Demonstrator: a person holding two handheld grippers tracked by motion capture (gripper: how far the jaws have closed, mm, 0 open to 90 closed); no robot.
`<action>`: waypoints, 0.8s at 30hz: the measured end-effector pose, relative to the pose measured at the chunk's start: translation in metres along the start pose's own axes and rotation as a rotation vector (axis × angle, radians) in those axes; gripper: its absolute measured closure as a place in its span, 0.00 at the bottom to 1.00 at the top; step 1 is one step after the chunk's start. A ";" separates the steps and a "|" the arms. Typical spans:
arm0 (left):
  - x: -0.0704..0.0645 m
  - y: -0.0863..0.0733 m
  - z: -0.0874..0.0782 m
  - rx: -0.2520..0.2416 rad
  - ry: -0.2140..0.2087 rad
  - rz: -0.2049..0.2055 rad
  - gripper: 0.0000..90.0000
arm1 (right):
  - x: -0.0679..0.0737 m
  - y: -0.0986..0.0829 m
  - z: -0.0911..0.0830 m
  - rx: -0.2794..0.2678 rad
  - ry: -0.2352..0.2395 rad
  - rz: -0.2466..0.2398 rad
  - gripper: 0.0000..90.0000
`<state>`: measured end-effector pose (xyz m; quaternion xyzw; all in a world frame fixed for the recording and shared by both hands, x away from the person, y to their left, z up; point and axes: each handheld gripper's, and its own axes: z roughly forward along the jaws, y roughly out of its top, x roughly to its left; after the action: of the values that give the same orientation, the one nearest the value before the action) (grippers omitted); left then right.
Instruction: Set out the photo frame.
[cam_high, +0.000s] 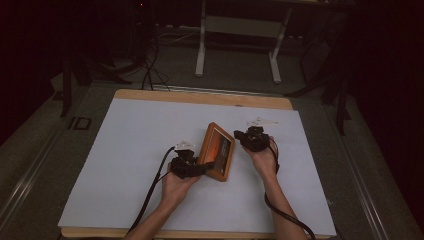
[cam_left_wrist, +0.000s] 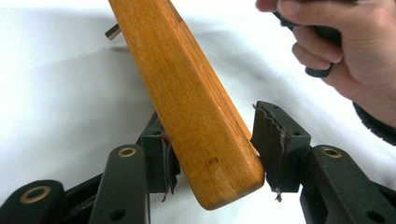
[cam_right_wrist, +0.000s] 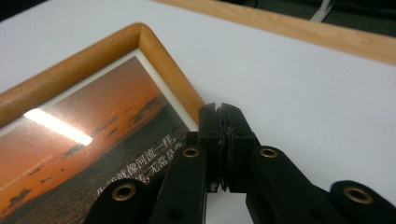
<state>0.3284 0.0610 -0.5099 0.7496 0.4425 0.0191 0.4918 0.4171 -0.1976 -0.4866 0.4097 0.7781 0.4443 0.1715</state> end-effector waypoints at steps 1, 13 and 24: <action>-0.001 0.000 0.000 0.000 0.001 0.002 0.60 | -0.001 0.001 -0.003 -0.008 -0.001 0.000 0.96; -0.014 0.005 0.005 -0.018 -0.002 0.027 0.69 | -0.002 0.007 -0.034 -0.058 0.002 -0.027 0.87; -0.035 0.012 0.013 -0.024 0.010 0.091 0.75 | 0.000 0.016 -0.064 -0.106 -0.005 -0.077 0.85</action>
<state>0.3211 0.0255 -0.4931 0.7630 0.4101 0.0503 0.4971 0.3843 -0.2289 -0.4386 0.3708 0.7684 0.4767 0.2119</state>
